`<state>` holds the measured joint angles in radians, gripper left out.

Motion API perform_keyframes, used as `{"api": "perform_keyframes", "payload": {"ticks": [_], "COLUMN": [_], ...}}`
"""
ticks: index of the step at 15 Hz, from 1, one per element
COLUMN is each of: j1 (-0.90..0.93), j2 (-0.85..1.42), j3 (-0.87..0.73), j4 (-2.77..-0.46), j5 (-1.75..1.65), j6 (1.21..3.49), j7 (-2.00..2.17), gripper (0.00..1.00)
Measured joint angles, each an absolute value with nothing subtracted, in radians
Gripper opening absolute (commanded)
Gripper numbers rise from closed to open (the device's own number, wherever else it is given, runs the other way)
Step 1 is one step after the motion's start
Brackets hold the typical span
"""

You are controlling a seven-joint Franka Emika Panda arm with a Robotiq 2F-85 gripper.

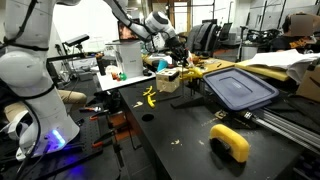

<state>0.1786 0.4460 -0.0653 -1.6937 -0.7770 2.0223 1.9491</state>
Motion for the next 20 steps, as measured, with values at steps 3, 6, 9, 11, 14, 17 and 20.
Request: {"api": "perform_keyframes", "payload": {"ticks": [3,6,9,11,14,17,20], "j1": [0.179,0.178,0.178,0.178,0.178,0.178,0.178], "j2": [0.447,0.450,0.453,0.456,0.460,0.463,0.464], "j3": [-0.065,-0.065,-0.065,-0.065,-0.065,-0.065,-0.065], "j4": [-1.694,-1.694,-1.694,-1.694,-1.694,-1.694,-1.694], "j5": [-0.777,-0.777,-0.777,-0.777,-0.777,-0.777,-0.777], "j6": [2.023,2.024,2.025,2.025,2.026,2.030,2.036], "j7": [1.955,1.962,1.972,1.972,1.972,1.972,1.973], "gripper": [0.04,0.04,0.04,0.04,0.04,0.04,0.04]}}
